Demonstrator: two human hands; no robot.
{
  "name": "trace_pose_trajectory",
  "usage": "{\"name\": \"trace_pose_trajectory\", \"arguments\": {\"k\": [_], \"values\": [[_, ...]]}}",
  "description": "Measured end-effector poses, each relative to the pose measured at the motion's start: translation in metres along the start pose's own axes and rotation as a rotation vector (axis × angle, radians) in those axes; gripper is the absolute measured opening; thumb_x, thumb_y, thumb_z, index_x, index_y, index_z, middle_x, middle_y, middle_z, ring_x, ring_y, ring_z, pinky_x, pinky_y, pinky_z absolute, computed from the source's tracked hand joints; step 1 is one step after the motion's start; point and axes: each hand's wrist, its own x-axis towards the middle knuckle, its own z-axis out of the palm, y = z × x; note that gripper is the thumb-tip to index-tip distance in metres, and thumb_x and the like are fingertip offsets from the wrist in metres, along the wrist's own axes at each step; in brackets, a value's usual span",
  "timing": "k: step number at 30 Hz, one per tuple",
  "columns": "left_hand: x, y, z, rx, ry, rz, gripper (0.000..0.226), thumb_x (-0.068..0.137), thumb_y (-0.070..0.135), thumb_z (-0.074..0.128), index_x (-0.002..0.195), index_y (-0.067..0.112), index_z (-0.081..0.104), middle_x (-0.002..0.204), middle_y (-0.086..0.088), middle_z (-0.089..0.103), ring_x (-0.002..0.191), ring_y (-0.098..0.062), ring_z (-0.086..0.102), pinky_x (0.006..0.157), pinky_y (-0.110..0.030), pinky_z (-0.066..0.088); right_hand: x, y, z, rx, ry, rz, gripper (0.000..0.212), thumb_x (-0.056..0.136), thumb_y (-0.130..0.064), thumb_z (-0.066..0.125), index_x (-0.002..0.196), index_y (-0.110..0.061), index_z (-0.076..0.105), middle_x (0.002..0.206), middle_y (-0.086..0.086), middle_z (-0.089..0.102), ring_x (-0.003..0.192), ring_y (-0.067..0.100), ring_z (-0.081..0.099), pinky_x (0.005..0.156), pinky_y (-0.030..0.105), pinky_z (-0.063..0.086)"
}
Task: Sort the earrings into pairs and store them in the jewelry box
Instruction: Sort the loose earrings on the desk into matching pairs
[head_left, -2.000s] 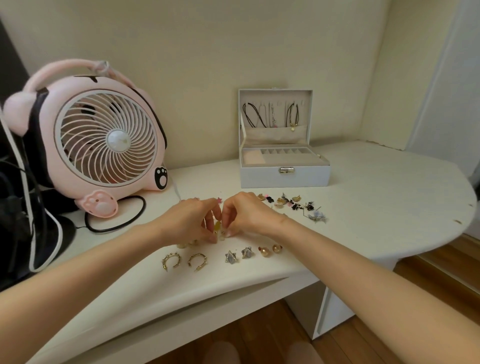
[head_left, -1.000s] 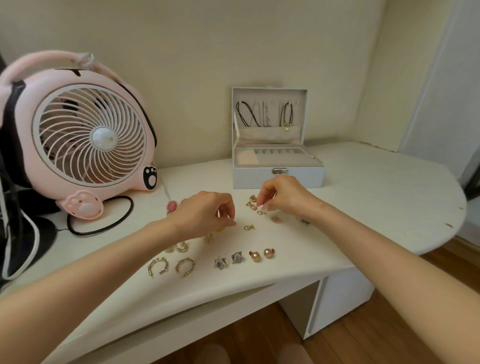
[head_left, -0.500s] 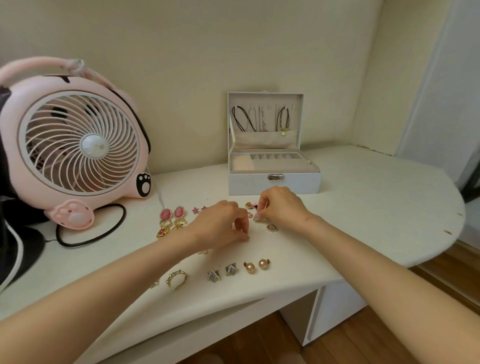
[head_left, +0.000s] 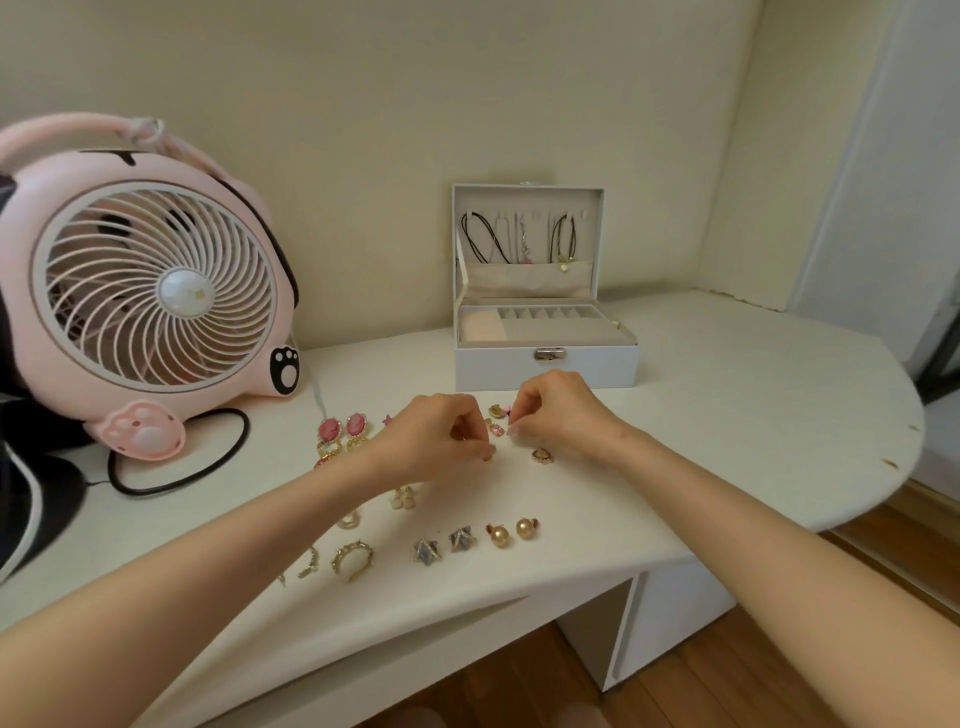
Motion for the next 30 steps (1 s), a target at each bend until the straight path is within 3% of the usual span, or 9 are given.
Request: {"name": "trace_pose_trajectory", "arguments": {"k": [2,4,7,10,13,19,25,30], "values": [[-0.002,0.001,-0.005,-0.196,-0.002,-0.065,0.009,0.082,0.013,0.067,0.078,0.014,0.060,0.080,0.000,0.071,0.069,-0.008,0.063,0.066,-0.020,0.050,-0.003,-0.006,-0.005,0.157,-0.023,0.022,0.008,0.074,-0.003,0.074,0.078,-0.005,0.068,0.072,-0.004,0.064,0.073,0.013,0.064,0.070,0.026,0.056],[-0.004,0.000,-0.009,-0.358,0.003,-0.112,0.009,0.082,0.010,0.067,0.082,0.009,0.059,0.075,0.000,0.071,0.065,-0.006,0.063,0.063,-0.016,0.049,-0.006,-0.011,-0.008,0.329,-0.069,0.052,0.009,0.076,0.001,0.072,0.076,-0.004,0.065,0.073,0.005,0.068,0.066,0.014,0.066,0.061,0.021,0.056],[-0.009,0.000,-0.016,-0.455,0.010,-0.163,0.013,0.085,0.012,0.065,0.095,0.008,0.058,0.075,0.002,0.072,0.062,-0.004,0.062,0.059,-0.018,0.042,-0.010,-0.016,-0.011,0.477,-0.128,0.051,0.009,0.079,0.004,0.068,0.077,-0.003,0.062,0.079,0.016,0.070,0.073,0.022,0.069,0.061,0.022,0.057],[-0.014,0.000,-0.022,-0.443,-0.015,-0.135,0.015,0.089,0.014,0.060,0.103,0.015,0.063,0.081,0.002,0.072,0.068,-0.003,0.063,0.060,-0.017,0.041,-0.012,-0.020,-0.013,0.526,-0.168,0.015,0.010,0.082,0.005,0.064,0.085,-0.005,0.064,0.075,0.014,0.069,0.065,0.017,0.067,0.060,0.022,0.057],[-0.018,0.000,-0.026,-0.413,-0.033,-0.096,0.014,0.091,0.014,0.057,0.099,0.019,0.067,0.079,0.006,0.070,0.072,-0.004,0.062,0.062,-0.016,0.042,-0.016,-0.022,-0.013,0.537,-0.209,-0.031,0.014,0.086,0.006,0.058,0.092,-0.003,0.067,0.078,0.014,0.068,0.062,0.014,0.067,0.062,0.022,0.057],[-0.025,-0.002,-0.031,-0.413,-0.052,-0.085,0.013,0.087,0.016,0.061,0.094,0.005,0.066,0.072,0.003,0.069,0.063,-0.005,0.059,0.057,-0.018,0.041,-0.023,-0.025,-0.016,0.586,-0.266,-0.048,0.020,0.086,0.013,0.053,0.091,0.000,0.068,0.079,0.018,0.068,0.068,0.019,0.070,0.068,0.024,0.058],[-0.030,-0.001,-0.031,-0.352,0.005,-0.089,0.015,0.082,0.025,0.068,0.079,0.012,0.062,0.065,0.004,0.057,0.055,-0.003,0.048,0.055,-0.020,0.037,-0.029,-0.033,-0.012,0.618,-0.252,-0.046,0.010,0.081,0.006,0.065,0.090,0.004,0.069,0.090,0.023,0.070,0.081,0.025,0.071,0.074,0.025,0.058],[-0.035,-0.001,-0.032,-0.358,0.029,-0.119,0.017,0.079,0.020,0.071,0.079,0.008,0.059,0.065,0.000,0.063,0.054,-0.002,0.056,0.052,-0.014,0.043,-0.031,-0.036,-0.005,0.554,-0.229,-0.054,0.011,0.078,0.008,0.067,0.088,0.003,0.070,0.085,0.019,0.070,0.080,0.026,0.071,0.075,0.028,0.058]]}}
